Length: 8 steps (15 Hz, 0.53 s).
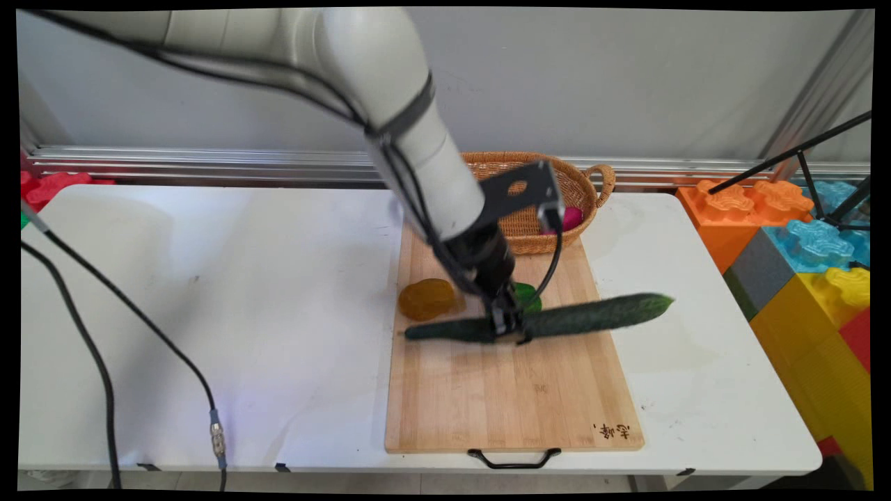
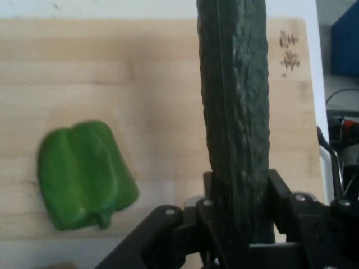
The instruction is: Place the picked object on the cutting board
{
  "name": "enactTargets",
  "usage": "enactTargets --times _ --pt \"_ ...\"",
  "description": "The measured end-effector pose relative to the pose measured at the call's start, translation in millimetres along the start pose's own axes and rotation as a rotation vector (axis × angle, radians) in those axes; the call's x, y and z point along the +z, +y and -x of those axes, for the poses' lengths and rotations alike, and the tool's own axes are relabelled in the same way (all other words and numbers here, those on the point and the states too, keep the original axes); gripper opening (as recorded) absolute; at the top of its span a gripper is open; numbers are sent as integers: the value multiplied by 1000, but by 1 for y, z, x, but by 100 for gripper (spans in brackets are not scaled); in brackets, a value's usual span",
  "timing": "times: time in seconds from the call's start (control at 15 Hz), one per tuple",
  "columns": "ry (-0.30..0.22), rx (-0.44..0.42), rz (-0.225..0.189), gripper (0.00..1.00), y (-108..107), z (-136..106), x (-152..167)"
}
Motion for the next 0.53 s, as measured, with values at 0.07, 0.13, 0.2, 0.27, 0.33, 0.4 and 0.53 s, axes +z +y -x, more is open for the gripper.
enactTargets --times 0.07,0.13,0.2,0.27,0.33,0.4,0.53 --pt "-8 -2 -6 0 4 7 9" --pt "-14 -5 -11 0 7 12 17" --pt "-19 -8 -22 0 10 18 27" --pt "-21 -9 -28 0 12 20 33" --pt "-22 -11 -34 0 13 23 37" --pt "-24 -13 -42 0 14 26 43" --pt "-27 -18 -53 0 16 31 52"
